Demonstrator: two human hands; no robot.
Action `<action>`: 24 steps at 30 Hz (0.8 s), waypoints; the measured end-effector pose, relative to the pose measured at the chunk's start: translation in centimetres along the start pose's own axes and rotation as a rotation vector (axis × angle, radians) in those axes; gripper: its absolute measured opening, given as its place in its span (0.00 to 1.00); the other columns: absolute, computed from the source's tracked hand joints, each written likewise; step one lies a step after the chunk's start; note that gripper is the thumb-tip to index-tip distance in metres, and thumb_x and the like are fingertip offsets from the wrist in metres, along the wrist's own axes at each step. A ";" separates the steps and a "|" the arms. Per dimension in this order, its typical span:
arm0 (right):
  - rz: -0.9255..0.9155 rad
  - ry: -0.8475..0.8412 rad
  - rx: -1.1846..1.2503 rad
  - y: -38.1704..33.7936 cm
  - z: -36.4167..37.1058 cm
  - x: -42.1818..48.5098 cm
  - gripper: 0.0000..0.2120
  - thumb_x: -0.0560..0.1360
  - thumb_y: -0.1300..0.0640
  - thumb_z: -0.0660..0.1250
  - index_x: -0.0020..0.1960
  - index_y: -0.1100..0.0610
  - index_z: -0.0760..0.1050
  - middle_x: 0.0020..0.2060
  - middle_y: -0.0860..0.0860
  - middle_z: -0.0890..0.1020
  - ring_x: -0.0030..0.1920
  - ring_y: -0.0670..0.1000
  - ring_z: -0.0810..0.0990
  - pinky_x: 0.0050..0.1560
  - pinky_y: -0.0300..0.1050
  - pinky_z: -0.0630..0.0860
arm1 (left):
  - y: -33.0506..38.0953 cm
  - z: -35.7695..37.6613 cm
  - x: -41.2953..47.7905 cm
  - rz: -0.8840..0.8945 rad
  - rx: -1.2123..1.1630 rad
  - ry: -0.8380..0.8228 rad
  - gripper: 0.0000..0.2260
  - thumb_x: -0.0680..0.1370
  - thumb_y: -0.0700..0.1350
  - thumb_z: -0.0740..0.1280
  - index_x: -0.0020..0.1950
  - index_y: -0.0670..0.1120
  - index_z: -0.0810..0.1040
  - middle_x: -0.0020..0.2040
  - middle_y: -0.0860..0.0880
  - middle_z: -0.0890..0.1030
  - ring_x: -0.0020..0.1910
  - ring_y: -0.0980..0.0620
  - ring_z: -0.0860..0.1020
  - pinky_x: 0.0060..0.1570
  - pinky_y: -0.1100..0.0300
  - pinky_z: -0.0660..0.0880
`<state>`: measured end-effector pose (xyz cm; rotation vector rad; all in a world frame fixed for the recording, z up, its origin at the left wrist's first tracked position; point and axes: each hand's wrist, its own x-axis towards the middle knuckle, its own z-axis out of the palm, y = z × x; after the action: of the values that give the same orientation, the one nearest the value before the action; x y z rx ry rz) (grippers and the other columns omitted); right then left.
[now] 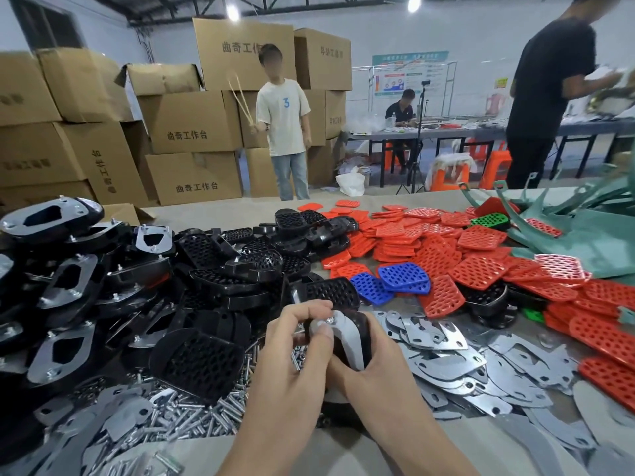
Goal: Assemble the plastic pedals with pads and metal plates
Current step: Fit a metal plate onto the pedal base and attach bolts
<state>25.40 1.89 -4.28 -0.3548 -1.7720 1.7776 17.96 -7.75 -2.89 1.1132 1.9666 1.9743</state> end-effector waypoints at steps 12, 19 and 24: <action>0.034 0.011 -0.092 0.8 -0.3 0.2 0.20 0.65 0.45 0.74 0.56 0.39 0.77 0.47 0.48 0.87 0.49 0.51 0.86 0.50 0.54 0.84 | -0.1 0.9 -0.5 0.066 0.141 0.034 0.08 0.80 0.53 0.64 0.54 0.67 0.72 0.62 0.64 0.77 0.64 0.63 0.73 0.55 0.78 0.65; -0.048 0.060 -0.072 1.1 -0.2 0.3 0.15 0.66 0.53 0.72 0.51 0.42 0.78 0.46 0.54 0.85 0.47 0.51 0.85 0.51 0.52 0.82 | -0.1 1.3 -0.5 0.214 0.287 0.003 0.07 0.75 0.58 0.62 0.51 0.62 0.76 0.63 0.64 0.74 0.70 0.57 0.67 0.61 0.73 0.62; 0.013 0.041 -0.180 1.0 -0.1 0.3 0.20 0.67 0.42 0.74 0.58 0.40 0.77 0.48 0.44 0.87 0.49 0.46 0.86 0.53 0.57 0.83 | -0.4 0.8 -0.1 0.065 0.184 0.147 0.06 0.76 0.62 0.63 0.50 0.64 0.73 0.59 0.65 0.79 0.58 0.62 0.78 0.54 0.47 0.79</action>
<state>24.95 2.24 -5.23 -0.4730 -1.9099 1.6114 18.40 -7.11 -3.37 1.1128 2.2548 1.9930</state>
